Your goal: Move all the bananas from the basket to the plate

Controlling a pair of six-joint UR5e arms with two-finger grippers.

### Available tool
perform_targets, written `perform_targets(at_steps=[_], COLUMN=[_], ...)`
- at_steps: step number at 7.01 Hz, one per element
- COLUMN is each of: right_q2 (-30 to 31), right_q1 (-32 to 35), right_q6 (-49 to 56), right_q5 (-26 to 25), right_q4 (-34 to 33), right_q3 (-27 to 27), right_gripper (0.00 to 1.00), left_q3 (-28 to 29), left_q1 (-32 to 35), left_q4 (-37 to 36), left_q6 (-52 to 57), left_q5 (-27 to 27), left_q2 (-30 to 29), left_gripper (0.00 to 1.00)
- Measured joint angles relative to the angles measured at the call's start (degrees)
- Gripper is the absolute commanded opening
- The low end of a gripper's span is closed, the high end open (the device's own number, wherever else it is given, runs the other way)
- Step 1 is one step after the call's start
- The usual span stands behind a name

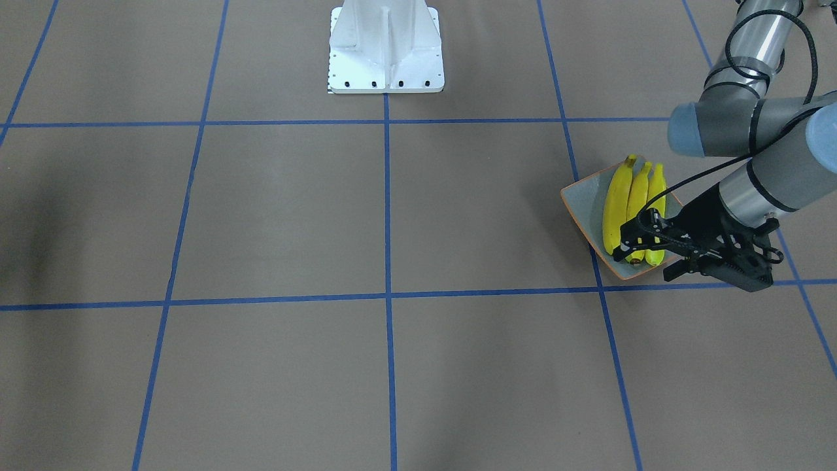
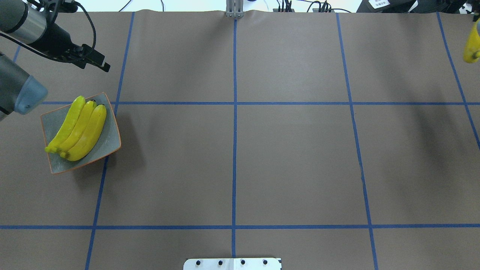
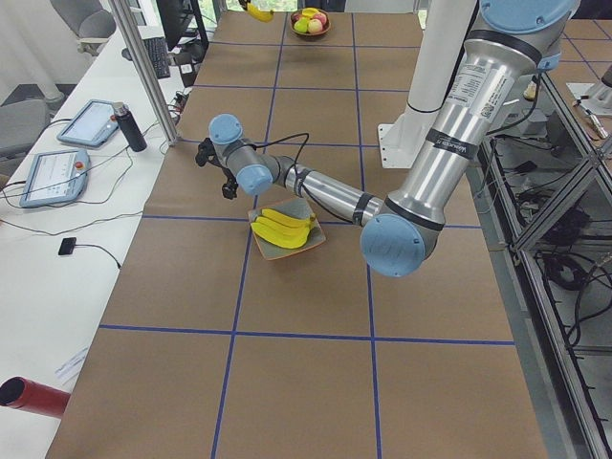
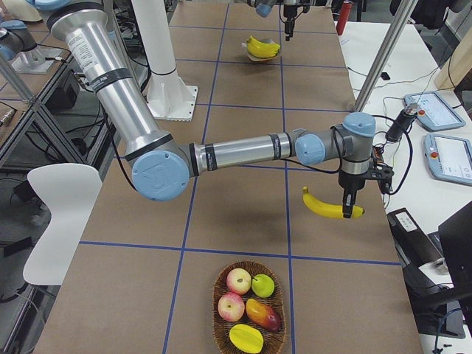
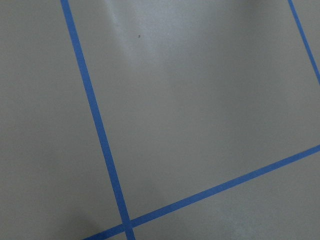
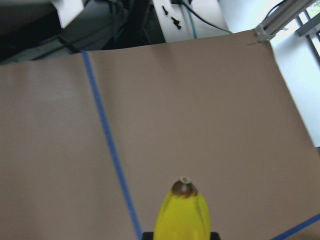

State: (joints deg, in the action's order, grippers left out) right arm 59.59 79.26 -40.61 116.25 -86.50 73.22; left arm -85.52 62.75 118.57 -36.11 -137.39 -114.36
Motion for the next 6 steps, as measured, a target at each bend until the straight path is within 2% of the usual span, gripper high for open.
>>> perform_targets(at_steps=[2,4,6], right_q2=[-3.9,-4.6,-4.6], right_q1=[-4.6,-8.7,-14.3], right_q6=[-11.2,-18.8,-26.6], right_q5=[6.0,11.6,14.2], right_q4=[-3.5,-10.6,-13.7], right_q3=[4.4,15.6,24.8], right_gripper=[0.0,0.0,0.0], left_q3=[-0.2,-1.0,-3.2], left_q1=[-0.2,-0.7,-2.1], left_q4=[-0.3,-0.2,0.1], left_q6=[-4.6,-13.6,-21.9], left_q5=[-0.1,-0.5,-0.7], left_q2=[-1.1,-4.0,-6.7], left_gripper=[1.0,1.0,1.0])
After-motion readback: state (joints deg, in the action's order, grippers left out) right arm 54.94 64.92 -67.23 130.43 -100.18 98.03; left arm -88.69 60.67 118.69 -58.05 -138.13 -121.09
